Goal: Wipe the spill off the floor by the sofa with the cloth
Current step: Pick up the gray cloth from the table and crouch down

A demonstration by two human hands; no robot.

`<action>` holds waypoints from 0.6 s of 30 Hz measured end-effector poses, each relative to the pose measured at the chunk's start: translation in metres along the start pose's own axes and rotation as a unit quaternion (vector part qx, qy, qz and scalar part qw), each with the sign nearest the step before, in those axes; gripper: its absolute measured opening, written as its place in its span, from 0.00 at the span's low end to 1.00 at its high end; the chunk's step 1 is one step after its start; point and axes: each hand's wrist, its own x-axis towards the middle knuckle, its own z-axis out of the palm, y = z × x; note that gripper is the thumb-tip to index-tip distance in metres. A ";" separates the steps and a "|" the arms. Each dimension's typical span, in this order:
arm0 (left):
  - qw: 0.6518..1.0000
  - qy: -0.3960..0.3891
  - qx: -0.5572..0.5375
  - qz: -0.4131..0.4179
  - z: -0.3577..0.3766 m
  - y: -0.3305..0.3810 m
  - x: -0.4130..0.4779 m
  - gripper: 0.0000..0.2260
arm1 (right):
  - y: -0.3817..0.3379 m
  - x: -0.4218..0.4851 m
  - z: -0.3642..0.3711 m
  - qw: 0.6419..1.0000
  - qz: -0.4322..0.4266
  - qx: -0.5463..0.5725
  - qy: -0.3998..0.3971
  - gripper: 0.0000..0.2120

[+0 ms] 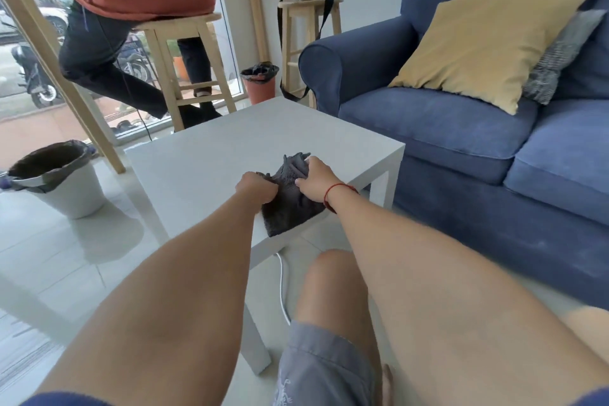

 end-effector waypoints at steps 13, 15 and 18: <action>0.949 -0.114 -0.012 0.293 0.217 0.135 -0.087 0.16 | 0.192 -0.073 -0.150 0.909 0.196 0.142 0.339 0.16; 0.947 -0.144 -0.005 0.287 0.256 0.139 -0.094 0.16 | 0.226 -0.083 -0.155 0.892 0.220 0.152 0.365 0.13; 0.949 -0.188 0.020 0.254 0.313 0.133 -0.097 0.18 | 0.276 -0.092 -0.152 0.865 0.264 0.178 0.387 0.14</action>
